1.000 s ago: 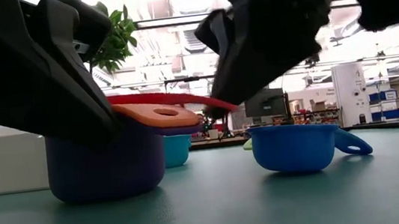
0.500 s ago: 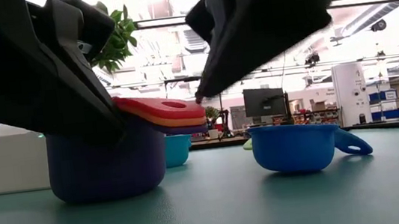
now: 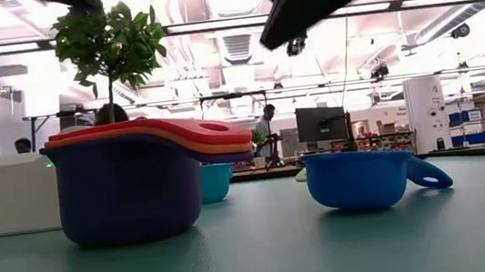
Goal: Nest measuring cups in basket
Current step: Stack the blue measuring cup in the top of the purple measuring cup
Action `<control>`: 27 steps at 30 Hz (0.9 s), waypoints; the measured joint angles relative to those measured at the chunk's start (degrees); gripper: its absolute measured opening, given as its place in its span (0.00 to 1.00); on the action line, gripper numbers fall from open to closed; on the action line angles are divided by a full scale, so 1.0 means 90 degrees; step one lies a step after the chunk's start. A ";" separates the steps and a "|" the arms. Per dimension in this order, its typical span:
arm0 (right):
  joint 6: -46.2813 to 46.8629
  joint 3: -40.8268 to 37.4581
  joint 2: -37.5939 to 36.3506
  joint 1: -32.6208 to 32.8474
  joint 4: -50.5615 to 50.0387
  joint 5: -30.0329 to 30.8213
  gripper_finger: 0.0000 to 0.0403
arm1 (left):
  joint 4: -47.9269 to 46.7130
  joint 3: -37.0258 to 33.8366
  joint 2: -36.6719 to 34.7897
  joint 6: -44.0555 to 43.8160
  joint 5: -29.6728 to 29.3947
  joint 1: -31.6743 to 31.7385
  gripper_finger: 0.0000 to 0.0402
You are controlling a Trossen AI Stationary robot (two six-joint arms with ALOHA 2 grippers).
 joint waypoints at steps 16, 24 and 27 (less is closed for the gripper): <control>0.0672 -0.0646 -0.0619 -0.0036 0.0040 0.0471 0.02 | 0.0279 -0.1491 -0.2378 0.1502 -0.1533 0.0058 0.00; 0.0881 -0.0699 -0.0619 -0.0524 0.0060 0.0465 0.02 | 0.0743 -0.2430 -0.3462 0.1484 -0.1866 0.0061 0.00; 0.0878 -0.0699 -0.0619 -0.0871 0.0059 0.0217 0.02 | 0.0745 -0.2558 -0.3725 0.1484 -0.1873 0.0061 0.00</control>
